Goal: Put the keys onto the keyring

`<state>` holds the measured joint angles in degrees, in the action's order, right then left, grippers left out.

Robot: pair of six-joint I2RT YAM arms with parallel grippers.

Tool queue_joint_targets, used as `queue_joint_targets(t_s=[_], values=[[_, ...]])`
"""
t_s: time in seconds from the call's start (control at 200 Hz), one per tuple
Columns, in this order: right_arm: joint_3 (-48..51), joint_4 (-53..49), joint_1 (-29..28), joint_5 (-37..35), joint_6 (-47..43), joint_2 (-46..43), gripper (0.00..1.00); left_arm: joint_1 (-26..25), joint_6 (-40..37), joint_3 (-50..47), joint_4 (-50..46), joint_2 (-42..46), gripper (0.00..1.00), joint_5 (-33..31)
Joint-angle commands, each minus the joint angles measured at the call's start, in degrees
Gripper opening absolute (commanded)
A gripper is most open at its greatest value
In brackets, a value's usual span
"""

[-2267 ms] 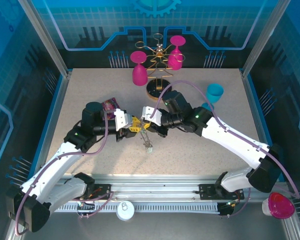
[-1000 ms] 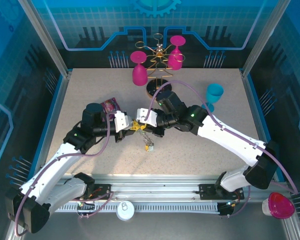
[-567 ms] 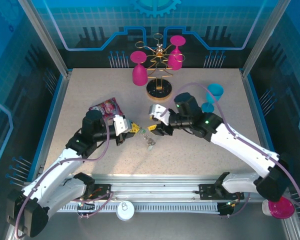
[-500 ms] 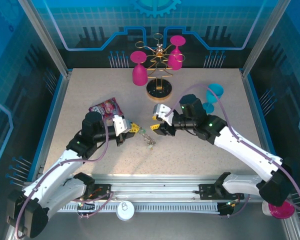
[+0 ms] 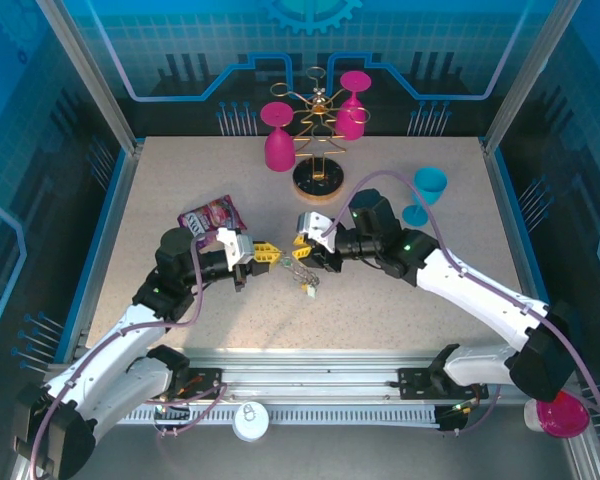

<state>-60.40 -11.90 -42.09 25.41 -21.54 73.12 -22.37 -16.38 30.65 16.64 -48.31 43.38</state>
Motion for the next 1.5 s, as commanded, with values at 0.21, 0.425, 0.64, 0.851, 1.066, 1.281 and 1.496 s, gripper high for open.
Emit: queue_joint_targets(t_s=[0.21,0.425,0.64,0.851,1.066,1.281,1.496], values=[[-2.79,2.06,-1.29,6.70,-2.23,0.94,0.24,-0.39,1.26,1.07,3.87,-0.17,0.00,3.38],[-4.21,0.35,-1.81,6.80,-3.85,2.28,0.23,-0.35,1.47,1.34,4.27,-0.67,0.00,3.84],[-6.16,-0.81,-2.09,7.63,-4.97,3.59,0.14,-0.39,1.84,1.34,4.87,-0.99,0.00,4.04],[-7.69,-3.83,-2.57,7.27,-6.49,4.31,0.00,-0.39,2.01,1.52,5.50,-1.18,0.00,3.60],[-10.53,-7.73,-2.73,-0.53,-3.44,4.29,0.00,-0.33,2.28,0.14,3.34,1.57,0.34,-4.56],[-11.85,-10.63,-3.70,-6.14,-3.09,4.23,0.00,-0.29,3.69,-2.89,-2.77,8.58,0.48,-11.75],[-16.92,-17.32,-5.17,-12.29,-2.49,6.45,0.00,-0.37,5.06,-3.58,-13.74,14.27,0.44,-19.08]])
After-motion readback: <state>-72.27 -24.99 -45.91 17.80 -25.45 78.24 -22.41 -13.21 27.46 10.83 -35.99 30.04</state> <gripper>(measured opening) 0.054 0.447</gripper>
